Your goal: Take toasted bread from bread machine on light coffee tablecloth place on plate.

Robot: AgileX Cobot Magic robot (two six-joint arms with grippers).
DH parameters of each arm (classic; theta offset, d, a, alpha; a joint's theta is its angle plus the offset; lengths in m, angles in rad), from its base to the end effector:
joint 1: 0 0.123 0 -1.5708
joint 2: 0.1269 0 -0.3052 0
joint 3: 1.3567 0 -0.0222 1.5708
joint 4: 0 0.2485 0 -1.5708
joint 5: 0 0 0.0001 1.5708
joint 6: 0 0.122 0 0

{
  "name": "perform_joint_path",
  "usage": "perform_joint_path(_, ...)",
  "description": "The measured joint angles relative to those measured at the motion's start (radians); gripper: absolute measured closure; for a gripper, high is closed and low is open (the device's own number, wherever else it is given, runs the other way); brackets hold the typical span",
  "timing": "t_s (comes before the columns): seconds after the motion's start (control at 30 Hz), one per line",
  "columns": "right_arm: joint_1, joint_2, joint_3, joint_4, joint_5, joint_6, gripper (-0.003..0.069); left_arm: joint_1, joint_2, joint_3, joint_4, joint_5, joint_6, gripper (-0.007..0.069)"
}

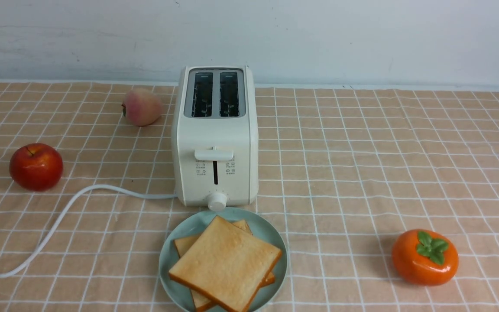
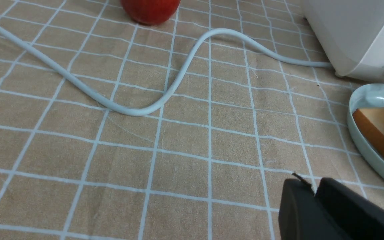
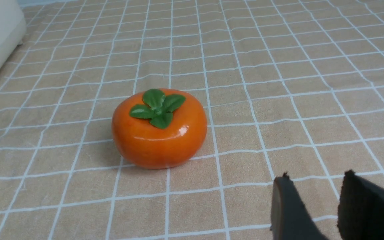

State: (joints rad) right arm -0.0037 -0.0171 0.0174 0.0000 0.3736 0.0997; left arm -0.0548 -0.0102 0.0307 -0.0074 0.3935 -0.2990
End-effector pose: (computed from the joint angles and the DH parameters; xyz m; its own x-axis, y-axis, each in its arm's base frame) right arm 0.0593 -0.0002 0.1655 -0.2810 0.1006 -0.9544 0.0318 0.9949 0.0955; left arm 0.0587 -0.0036 0.1580 -0.3230 -0.2838 -0.9029 -0.0417 0.9573 -0.2860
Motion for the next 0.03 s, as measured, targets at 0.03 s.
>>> perform_joint_path(0.03, 0.000, 0.000, 0.000, 0.000, 0.000, 0.000, 0.0420, 0.000, 0.000, 0.000, 0.000, 0.000, 0.000, 0.0553)
